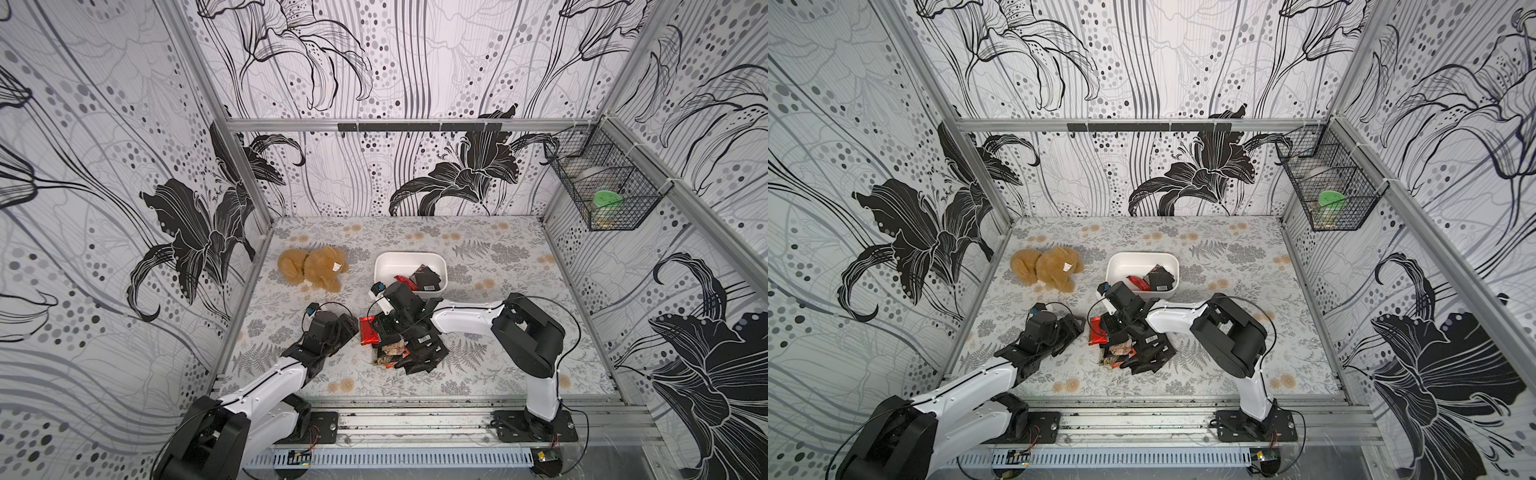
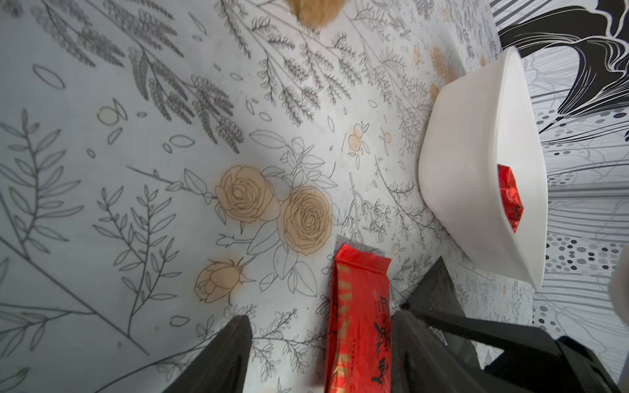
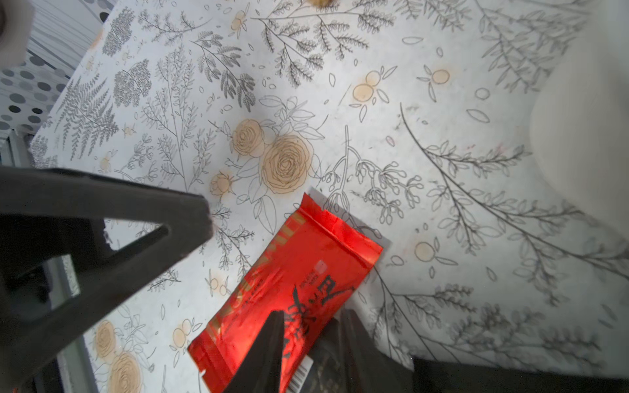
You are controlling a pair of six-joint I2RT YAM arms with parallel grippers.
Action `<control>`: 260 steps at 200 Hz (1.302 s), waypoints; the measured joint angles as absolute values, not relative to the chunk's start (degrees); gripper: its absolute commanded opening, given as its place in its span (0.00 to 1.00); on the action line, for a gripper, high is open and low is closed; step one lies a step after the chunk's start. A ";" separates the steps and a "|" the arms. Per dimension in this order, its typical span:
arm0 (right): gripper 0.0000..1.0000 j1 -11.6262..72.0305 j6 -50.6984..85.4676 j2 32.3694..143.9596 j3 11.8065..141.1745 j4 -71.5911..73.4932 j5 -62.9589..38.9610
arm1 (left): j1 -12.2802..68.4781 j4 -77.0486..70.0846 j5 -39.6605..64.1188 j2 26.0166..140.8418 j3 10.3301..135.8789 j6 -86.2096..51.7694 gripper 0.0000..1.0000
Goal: Put the tea bags into the storage box
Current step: Pick up the tea bag from the center of the board.
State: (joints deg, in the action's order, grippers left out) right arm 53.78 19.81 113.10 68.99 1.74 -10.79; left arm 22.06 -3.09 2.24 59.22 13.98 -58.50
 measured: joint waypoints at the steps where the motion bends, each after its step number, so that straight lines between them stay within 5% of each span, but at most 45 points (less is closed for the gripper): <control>1: 0.32 53.78 19.81 113.14 69.06 1.72 -10.81 | 22.06 -3.16 2.28 59.20 13.91 -58.54 0.69; 140: 0.09 53.78 19.16 115.70 71.83 -2.20 -10.72 | 22.06 -16.25 9.13 62.78 8.75 -62.87 0.59; 260: 0.05 53.78 18.94 116.75 72.71 -2.83 -10.74 | 27.03 -23.46 8.58 69.71 8.99 -65.14 0.39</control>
